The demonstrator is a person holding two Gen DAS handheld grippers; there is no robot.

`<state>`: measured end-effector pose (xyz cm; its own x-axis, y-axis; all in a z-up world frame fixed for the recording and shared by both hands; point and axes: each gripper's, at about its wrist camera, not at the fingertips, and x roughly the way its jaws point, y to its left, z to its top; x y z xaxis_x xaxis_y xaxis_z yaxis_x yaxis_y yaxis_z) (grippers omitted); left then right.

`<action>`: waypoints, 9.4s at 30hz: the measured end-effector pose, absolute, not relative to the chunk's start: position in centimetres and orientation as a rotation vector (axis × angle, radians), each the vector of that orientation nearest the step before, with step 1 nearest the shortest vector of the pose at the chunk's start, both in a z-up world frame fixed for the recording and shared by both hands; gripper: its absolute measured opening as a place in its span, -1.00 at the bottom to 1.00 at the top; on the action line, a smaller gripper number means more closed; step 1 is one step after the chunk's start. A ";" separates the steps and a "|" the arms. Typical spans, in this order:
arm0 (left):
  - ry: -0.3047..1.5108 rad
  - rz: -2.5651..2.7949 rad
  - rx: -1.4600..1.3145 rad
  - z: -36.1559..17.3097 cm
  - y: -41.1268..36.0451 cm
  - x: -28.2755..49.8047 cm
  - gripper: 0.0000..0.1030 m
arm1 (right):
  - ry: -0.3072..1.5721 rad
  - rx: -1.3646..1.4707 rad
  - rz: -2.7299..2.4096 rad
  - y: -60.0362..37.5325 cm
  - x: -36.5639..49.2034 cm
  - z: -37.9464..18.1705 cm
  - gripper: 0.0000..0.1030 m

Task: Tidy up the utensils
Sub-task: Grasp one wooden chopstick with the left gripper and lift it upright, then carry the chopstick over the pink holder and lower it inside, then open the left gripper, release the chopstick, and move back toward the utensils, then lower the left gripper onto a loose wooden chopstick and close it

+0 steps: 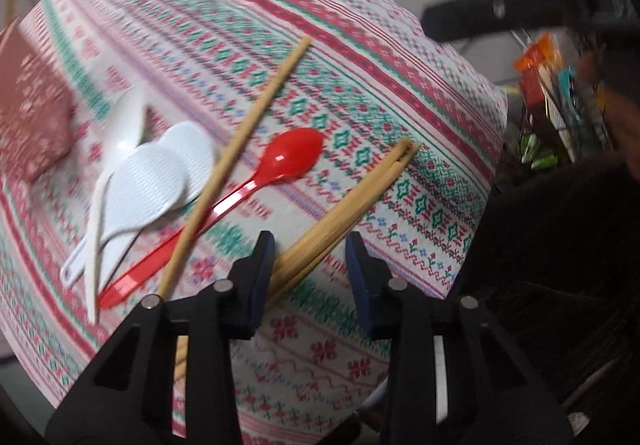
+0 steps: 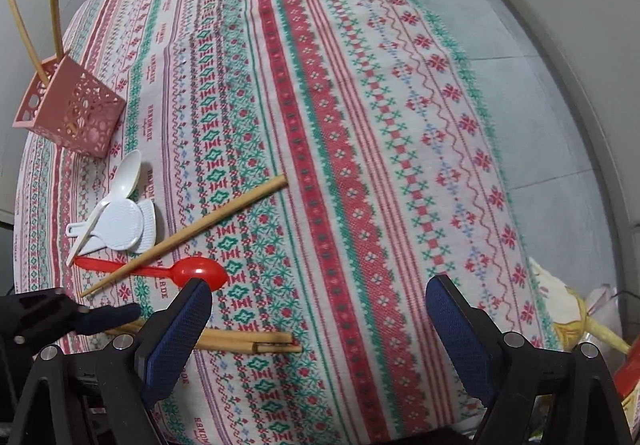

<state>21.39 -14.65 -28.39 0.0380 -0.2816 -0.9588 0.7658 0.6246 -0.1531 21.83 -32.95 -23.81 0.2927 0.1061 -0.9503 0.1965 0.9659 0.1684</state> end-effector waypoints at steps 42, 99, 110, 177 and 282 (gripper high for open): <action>1.139 -0.631 0.076 -19.0 -5.7 24.1 -0.85 | 1.436 0.470 -0.018 -29.8 27.8 -30.4 0.19; 0.550 -0.247 -0.180 -6.6 4.1 26.3 -0.85 | 0.508 0.488 -0.026 -24.4 24.3 -8.8 -0.87; 0.407 -0.230 -0.091 -4.4 2.0 28.8 -0.85 | 0.263 0.426 0.003 -22.6 27.6 -4.7 -0.86; 0.654 -0.230 -0.079 -7.5 2.7 28.2 0.62 | 0.417 0.257 0.080 -20.8 27.0 -6.2 0.10; 1.218 -0.777 0.521 -27.5 -17.9 23.9 -0.80 | 1.202 0.433 -0.150 -34.9 19.3 -23.0 0.74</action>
